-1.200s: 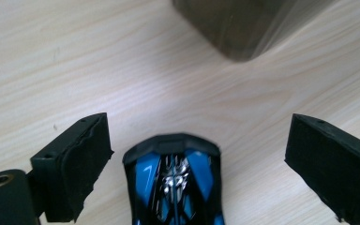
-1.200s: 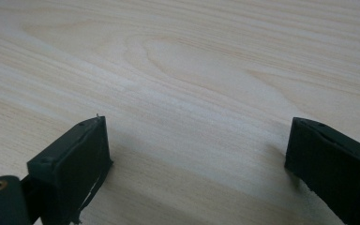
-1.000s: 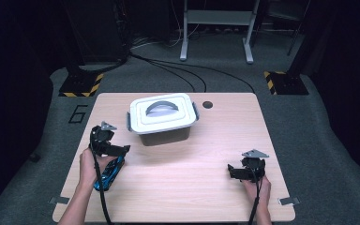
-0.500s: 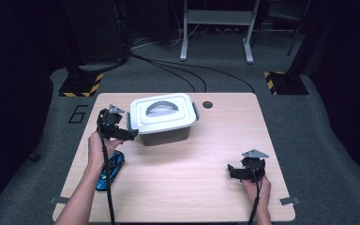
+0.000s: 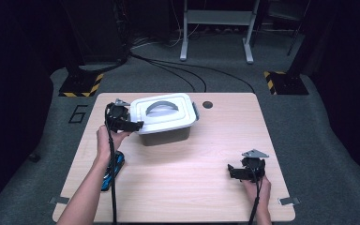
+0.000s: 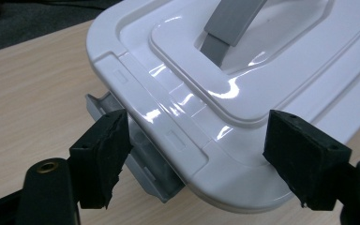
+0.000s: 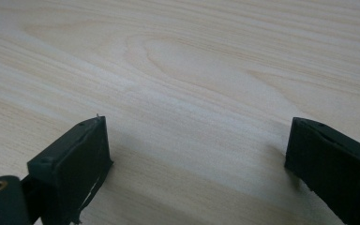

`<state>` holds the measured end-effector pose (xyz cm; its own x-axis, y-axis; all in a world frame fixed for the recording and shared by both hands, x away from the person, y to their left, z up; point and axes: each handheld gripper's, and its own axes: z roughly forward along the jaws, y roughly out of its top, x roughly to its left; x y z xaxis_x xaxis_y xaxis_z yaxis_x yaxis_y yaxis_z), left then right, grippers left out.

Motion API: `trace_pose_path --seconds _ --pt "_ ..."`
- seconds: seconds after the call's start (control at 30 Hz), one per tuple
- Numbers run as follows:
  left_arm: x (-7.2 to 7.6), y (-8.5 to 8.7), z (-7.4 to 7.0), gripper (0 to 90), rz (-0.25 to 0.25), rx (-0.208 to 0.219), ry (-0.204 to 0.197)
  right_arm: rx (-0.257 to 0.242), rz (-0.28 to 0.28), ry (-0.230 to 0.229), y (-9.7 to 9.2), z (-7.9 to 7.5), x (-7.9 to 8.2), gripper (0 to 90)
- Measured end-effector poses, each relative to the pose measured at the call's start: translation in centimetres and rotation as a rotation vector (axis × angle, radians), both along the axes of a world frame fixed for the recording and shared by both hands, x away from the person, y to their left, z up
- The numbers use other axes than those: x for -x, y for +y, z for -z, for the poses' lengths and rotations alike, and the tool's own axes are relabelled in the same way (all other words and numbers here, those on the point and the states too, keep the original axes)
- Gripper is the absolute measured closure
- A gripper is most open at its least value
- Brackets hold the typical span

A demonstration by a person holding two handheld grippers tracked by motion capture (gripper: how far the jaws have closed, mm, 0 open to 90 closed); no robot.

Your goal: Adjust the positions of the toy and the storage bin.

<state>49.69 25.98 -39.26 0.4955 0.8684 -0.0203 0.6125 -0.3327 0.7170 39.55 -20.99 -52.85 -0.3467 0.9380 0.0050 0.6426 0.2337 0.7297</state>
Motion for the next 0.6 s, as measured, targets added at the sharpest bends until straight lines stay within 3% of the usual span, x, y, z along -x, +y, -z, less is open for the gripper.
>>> trace_pose_path --seconds 0.1,0.17,0.3,0.5,0.6 --pt "0.0 -0.1 0.3 28.3 0.003 0.038 0.015 0.0 -0.001 0.0 0.0 0.0 0.0 5.6" --pt "0.1 -0.2 0.2 29.6 0.004 0.017 0.017 0.0 -0.001 0.0 0.0 0.0 0.0 5.7" --pt "0.4 -0.2 0.3 30.8 0.0 0.03 0.012 -0.001 0.0 0.0 0.0 0.0 0.0 5.7" --pt "0.8 -0.3 0.6 31.0 -0.04 0.124 0.04 0.0 -0.001 0.0 0.0 0.0 0.0 5.7" --pt "1.1 -0.3 0.6 31.1 -0.034 0.126 0.051 0.0 0.0 0.0 0.0 0.0 0.0 5.7"
